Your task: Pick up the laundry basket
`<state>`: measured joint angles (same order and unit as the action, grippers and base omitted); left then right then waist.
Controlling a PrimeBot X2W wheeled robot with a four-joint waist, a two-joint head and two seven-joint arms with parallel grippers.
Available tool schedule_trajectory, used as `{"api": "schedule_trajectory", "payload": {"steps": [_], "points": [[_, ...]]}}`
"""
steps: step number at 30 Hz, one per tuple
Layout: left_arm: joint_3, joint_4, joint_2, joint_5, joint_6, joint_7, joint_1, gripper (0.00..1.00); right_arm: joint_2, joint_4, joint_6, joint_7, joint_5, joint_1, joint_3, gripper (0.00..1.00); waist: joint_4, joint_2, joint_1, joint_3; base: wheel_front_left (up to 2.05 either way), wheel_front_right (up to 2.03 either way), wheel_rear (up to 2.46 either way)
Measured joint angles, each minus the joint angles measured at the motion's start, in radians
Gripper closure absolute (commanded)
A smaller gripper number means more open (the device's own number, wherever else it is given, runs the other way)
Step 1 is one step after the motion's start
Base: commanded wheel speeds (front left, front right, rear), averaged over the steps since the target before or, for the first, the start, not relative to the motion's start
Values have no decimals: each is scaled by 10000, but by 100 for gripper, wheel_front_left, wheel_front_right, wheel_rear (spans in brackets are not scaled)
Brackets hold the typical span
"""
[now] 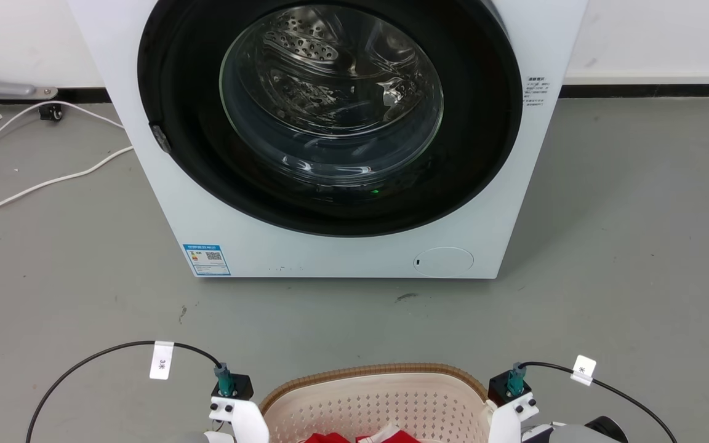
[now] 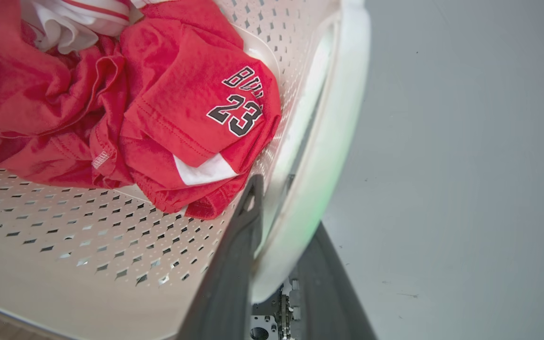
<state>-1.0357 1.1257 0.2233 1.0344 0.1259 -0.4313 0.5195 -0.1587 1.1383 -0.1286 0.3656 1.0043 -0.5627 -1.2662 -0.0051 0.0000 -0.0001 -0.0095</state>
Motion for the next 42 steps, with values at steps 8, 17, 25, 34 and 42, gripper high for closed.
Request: {"api": "schedule_trajectory", "payload": {"steps": [8,17,25,34,42], "points": [[-311,4,59,274,-2,31,42,100,0,0,0,-12,84,-6,-69,100,-4,0,1,14,0,0,0],[-640,23,96,591,-2,94,134,100,0,8,0,-42,88,-8,-102,100,-24,0,0,16,0,0,0],[-907,54,111,807,-8,134,188,100,0,10,0,-52,128,-9,-117,100,-20,0,0,41,0,0,0],[-1170,86,127,1072,-10,209,217,100,0,15,0,-50,130,-9,-123,100,-21,0,0,28,0,0,0],[-1377,102,146,1306,-10,255,233,100,4,25,0,-44,123,-9,-127,100,-31,0,0,31,0,0,0]]}}
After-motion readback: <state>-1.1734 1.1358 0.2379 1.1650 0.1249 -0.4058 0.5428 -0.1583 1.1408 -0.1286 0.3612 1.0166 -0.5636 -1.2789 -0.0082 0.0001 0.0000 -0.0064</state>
